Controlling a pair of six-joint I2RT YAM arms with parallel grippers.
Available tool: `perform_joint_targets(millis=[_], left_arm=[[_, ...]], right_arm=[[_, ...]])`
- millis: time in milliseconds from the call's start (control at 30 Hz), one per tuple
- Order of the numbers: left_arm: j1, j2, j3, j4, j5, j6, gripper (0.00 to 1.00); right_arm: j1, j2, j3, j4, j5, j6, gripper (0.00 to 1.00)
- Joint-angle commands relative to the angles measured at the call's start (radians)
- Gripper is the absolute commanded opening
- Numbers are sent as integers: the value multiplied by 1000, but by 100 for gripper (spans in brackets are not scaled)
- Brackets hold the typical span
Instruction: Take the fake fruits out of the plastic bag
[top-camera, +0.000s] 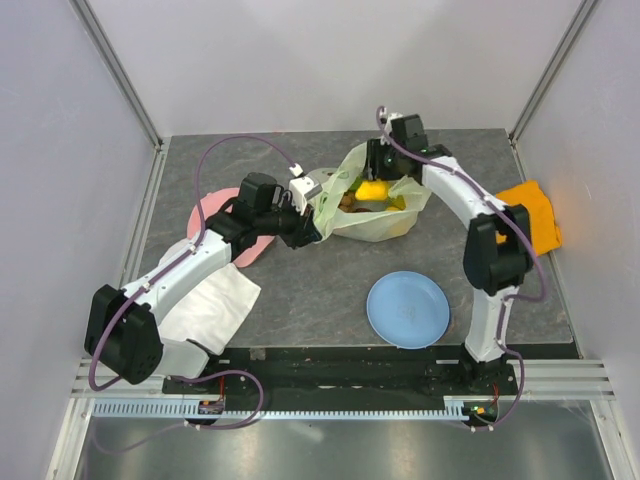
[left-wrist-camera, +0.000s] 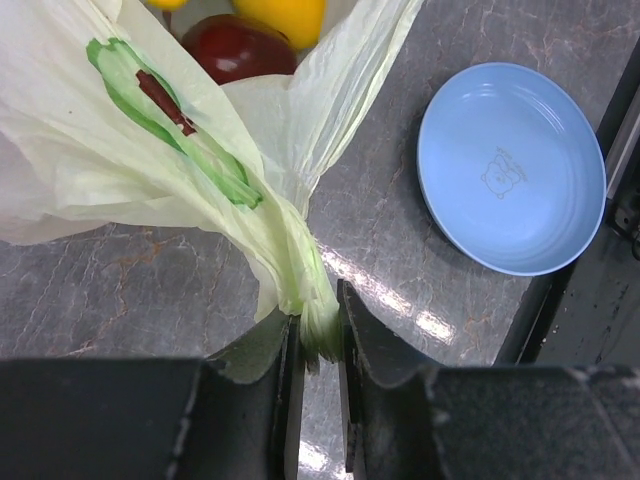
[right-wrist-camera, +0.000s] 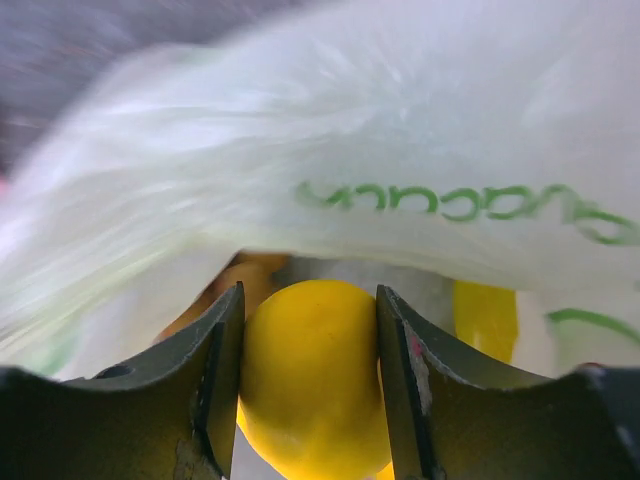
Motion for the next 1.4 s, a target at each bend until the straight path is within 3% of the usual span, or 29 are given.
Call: perform_joint_targets(millis=[0,200,367,500,700,800,1033,1367], left_arm=[[2,-16,17,49,-9,-4,24],[0,-34,13,57,-32,28,24],[2,-19,26,63,-70,49,24],[2,-16,39,77,-81,51,24],[5,-16,61,69,-82,68,24],[10,-16,70,59,-85,68,24],[17,-11,78,43,-81,69,24],[25,6,82,39,-82,77,24]], right_arm=[[-9,-257,-35,-27,-107,-14,14],[-9,-463,-179,-30,-204,-49,11],[3,-584,-181,-111,-412,-113,12],[45,-706,-239,-355,-437,-418,12],[74,-882,-565,-457,-391,-632,13],[79,-856,-679,-434,-365,-671,14],[98,-690,-717,-199,-354,-565,15],[118,-482,-676,-188,-366,-540,18]])
